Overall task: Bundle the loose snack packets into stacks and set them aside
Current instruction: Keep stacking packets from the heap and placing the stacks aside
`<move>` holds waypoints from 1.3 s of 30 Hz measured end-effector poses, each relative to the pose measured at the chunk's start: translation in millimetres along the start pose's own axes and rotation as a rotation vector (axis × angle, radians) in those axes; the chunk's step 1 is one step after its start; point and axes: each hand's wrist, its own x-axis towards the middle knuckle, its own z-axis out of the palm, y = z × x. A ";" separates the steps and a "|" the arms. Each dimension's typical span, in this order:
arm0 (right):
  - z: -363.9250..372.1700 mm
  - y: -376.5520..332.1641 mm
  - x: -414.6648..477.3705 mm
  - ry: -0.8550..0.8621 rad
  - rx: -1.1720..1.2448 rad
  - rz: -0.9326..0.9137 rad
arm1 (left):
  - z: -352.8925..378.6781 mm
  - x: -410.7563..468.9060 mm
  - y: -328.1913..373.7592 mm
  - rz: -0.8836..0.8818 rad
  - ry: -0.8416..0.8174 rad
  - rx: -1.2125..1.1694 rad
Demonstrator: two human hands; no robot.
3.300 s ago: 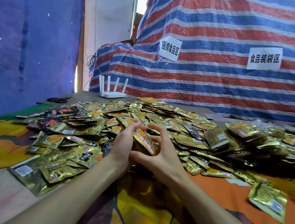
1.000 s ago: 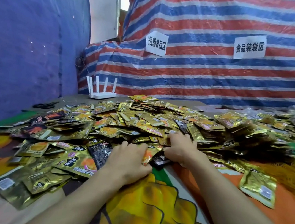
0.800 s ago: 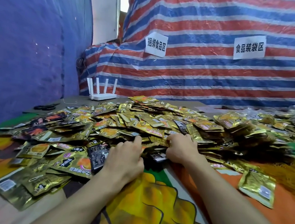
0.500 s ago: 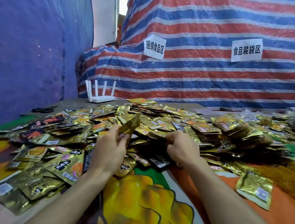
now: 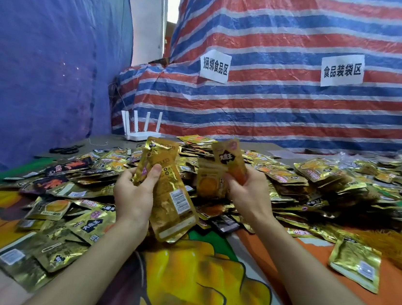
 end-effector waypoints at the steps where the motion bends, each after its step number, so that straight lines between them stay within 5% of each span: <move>1: 0.2 -4.0 -0.4 0.035 0.076 -0.004 | 0.6 0.6 -0.5 -0.056 -0.014 -0.056; 5: 2.2 -15.5 -2.3 0.099 0.297 0.021 | 6.5 -0.3 -4.2 -0.136 -0.096 -0.129; 13: 22.6 -19.7 -15.4 -0.151 0.510 0.143 | 7.9 -10.4 -6.6 0.117 -0.129 0.342; 23: 38.6 -25.2 -20.0 -0.189 0.748 0.271 | 10.4 -11.5 -5.3 0.256 -0.218 0.369; 30: 47.6 -24.9 -19.1 -0.222 0.884 0.523 | 11.5 -1.6 -9.2 -0.153 -0.056 -0.014; 35: 42.7 -19.8 -20.1 -0.148 0.374 0.342 | 7.2 5.7 -8.2 -0.327 -0.091 -0.164; 39: 42.5 -13.6 -24.0 -0.092 -0.232 0.173 | 11.4 2.5 -11.5 -0.278 -0.021 -0.132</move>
